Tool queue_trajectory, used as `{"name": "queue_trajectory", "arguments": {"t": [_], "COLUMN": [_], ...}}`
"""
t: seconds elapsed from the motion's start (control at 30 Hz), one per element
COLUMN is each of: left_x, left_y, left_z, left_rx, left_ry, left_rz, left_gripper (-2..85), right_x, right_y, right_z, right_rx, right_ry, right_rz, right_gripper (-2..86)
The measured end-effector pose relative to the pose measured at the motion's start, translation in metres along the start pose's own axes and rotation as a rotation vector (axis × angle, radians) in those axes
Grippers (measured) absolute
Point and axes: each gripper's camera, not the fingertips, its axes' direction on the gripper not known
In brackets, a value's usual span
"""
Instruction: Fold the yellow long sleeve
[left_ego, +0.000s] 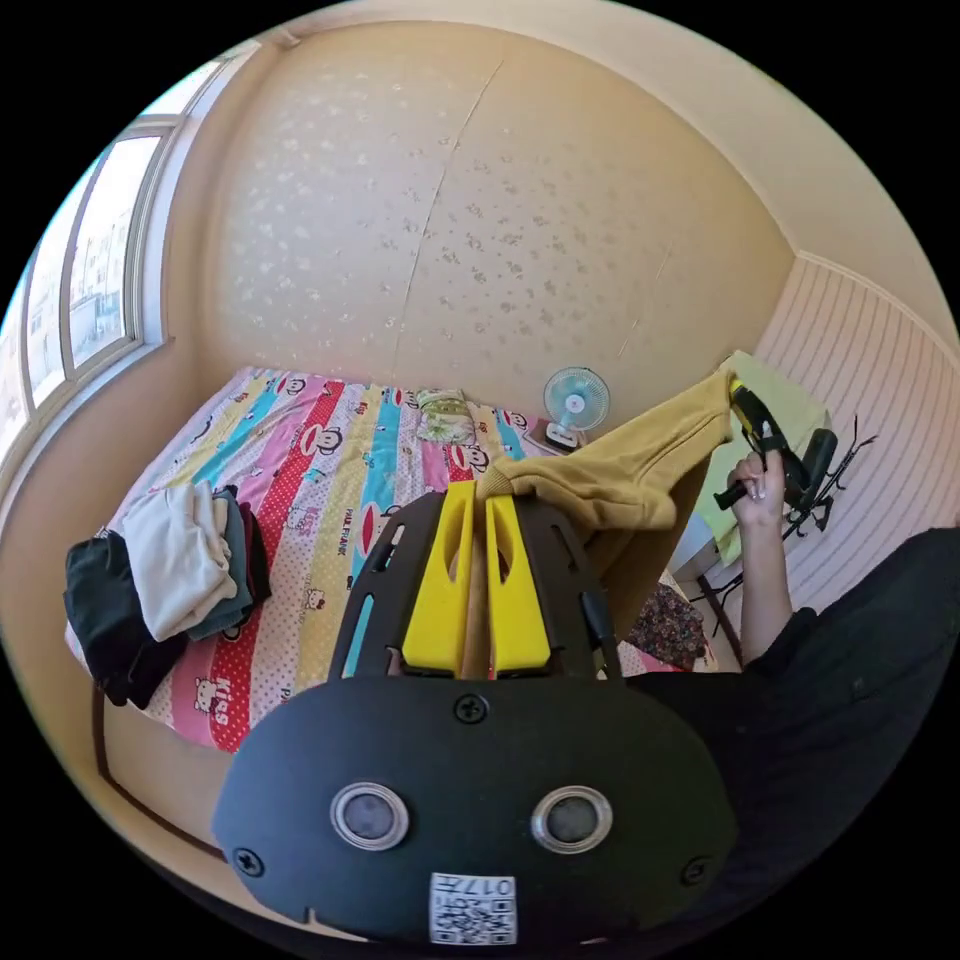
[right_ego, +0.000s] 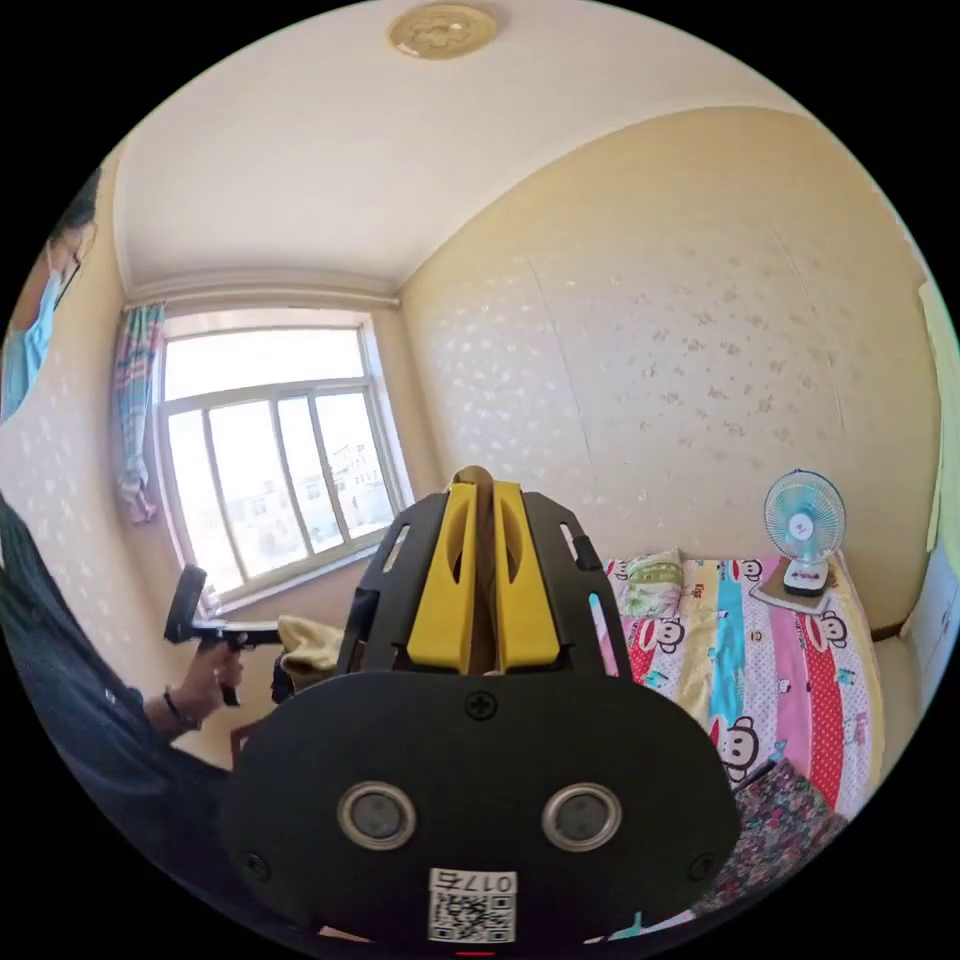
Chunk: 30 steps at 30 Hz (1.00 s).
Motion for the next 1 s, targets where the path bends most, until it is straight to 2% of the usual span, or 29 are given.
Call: {"name": "queue_trajectory", "arguments": {"t": [0.13,0.27,0.4,0.5,0.63,0.73,0.8,0.83,0.9,0.93,1.0], "left_x": [0.032,0.042,0.046,0.029,-0.004,-0.041,-0.080,-0.090,-0.125,-0.131,-0.136], "left_y": [-0.024,-0.074,-0.146,-0.198,-0.273,-0.353,-0.407,-0.415,-0.419,-0.413,-0.376], "left_z": [-0.052,-0.128,-0.168,-0.159,-0.124,-0.069,-0.019,-0.010,0.007,0.006,-0.004], "left_rx": [0.009,0.038,0.029,-0.036,-0.139,-0.248,-0.331,-0.362,-0.483,-0.504,-0.541], "left_ry": [-0.066,0.042,0.091,0.109,0.163,0.101,-0.002,-0.031,-0.172,-0.175,-0.029], "left_rz": [0.054,0.010,0.037,-0.038,-0.147,-0.171,-0.190,-0.213,-0.397,-0.446,-0.532], "left_gripper": [-0.8,-0.7,-0.5,-0.3,0.0,1.2,4.6,5.7,6.7,6.9,7.9], "right_x": [0.027,0.049,0.070,0.104,0.184,0.247,0.298,0.330,0.368,0.386,0.399], "right_y": [0.018,-0.012,-0.062,-0.104,-0.159,-0.190,-0.200,-0.201,-0.193,-0.183,-0.163], "right_z": [-0.042,-0.098,-0.118,-0.098,-0.022,0.054,0.109,0.138,0.164,0.166,0.145], "right_rx": [-0.162,-0.067,0.042,-0.002,-0.298,-0.469,-0.587,-0.648,-0.752,-0.824,-0.828], "right_ry": [-0.202,-0.259,-0.236,-0.159,-0.079,0.056,0.156,0.185,0.216,0.225,0.184], "right_rz": [-0.046,-0.022,-0.066,-0.064,0.136,0.112,0.212,0.292,0.366,0.434,0.466], "right_gripper": [3.2,3.2,3.3,3.4,3.4,3.6,4.1,4.5,4.8,5.1,5.9]}}
